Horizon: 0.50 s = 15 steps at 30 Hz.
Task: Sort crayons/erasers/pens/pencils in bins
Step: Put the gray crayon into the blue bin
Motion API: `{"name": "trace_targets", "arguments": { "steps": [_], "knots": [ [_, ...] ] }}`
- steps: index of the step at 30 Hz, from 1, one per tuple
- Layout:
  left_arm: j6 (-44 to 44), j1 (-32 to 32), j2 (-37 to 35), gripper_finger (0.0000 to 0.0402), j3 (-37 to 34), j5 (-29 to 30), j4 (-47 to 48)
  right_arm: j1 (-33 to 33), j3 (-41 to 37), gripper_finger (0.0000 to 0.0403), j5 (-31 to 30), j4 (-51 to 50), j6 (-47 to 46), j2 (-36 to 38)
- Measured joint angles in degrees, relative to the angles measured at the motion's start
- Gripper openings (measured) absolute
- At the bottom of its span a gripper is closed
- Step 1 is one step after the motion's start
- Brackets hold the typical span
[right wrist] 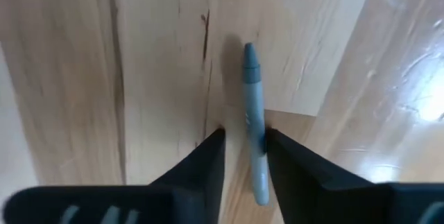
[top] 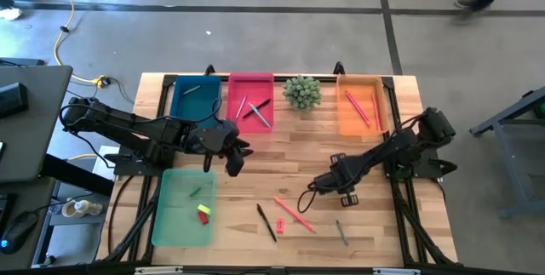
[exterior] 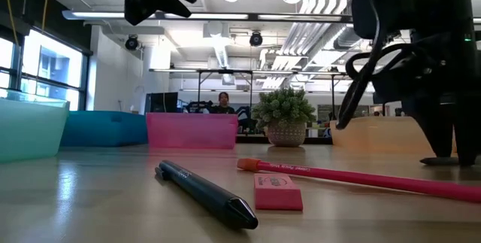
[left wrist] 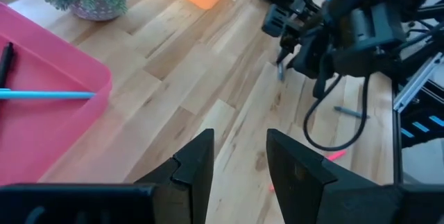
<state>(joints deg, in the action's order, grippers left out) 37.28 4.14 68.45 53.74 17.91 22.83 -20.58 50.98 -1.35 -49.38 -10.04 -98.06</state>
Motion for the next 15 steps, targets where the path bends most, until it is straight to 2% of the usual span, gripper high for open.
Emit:
{"name": "trace_targets", "arguments": {
  "steps": [7,15],
  "knots": [
    [0.0,0.0,0.0,0.0119,0.0,-2.2,0.0,1.4,0.0,0.0013,2.5,0.3,-0.1,0.0],
    [0.0,0.0,0.0,0.0119,0.0,-10.5,0.0,1.6,-0.1,0.0012,3.1,0.5,-1.7,0.1]
  ]
}}
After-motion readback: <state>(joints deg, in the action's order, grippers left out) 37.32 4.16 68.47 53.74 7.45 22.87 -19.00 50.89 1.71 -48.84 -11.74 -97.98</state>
